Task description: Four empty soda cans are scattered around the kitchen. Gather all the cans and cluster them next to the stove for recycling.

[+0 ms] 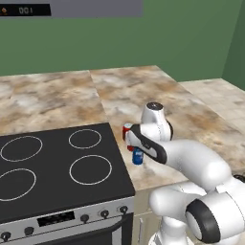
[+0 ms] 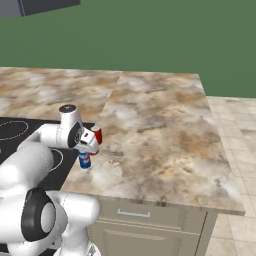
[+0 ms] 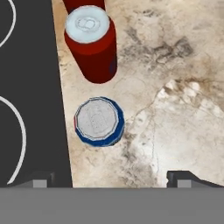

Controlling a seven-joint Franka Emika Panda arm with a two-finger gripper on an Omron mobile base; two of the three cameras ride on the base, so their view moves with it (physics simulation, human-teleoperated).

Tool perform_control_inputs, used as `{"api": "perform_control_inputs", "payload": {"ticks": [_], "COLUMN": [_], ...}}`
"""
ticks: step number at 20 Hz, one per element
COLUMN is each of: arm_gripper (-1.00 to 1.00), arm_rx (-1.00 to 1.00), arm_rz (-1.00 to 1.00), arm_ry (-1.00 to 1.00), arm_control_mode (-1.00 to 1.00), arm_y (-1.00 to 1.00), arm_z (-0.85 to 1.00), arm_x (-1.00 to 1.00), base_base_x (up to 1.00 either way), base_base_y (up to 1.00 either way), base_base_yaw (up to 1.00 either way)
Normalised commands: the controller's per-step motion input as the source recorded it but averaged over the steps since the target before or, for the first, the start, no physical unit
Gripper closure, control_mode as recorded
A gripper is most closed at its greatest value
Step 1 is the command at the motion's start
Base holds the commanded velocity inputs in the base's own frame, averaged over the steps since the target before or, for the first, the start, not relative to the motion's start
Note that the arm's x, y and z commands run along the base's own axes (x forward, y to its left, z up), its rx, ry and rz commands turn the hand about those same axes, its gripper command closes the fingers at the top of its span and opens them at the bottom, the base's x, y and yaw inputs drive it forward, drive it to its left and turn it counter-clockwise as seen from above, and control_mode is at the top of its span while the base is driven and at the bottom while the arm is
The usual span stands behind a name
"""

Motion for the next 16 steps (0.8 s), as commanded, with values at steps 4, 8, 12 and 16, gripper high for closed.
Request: {"api": "perform_control_inputs", "payload": {"ticks": [4,8,12,16], "arm_gripper": [-1.00,-1.00,-1.00,-1.00], "arm_rx": [-0.01,-0.02,-0.03,0.00], "arm_rz": [-0.02,0.04,0.03,0.03], "arm_ry": [0.34,0.32,0.04,-0.09], "arm_control_mode": [-1.00,-1.00,-1.00,-1.00], "arm_y": [0.00,-0.05,-0.03,-0.04], "arm_z": [0.40,0.18,-0.14,-0.07], "arm_x": [-0.08,-0.13,-0.39,-0.66], "base_base_x": [0.00,0.00,0.00,0.00], "base_base_y": [0.00,0.00,0.00,0.00], "base_base_yaw": [0.00,0.00,0.00,0.00]}}
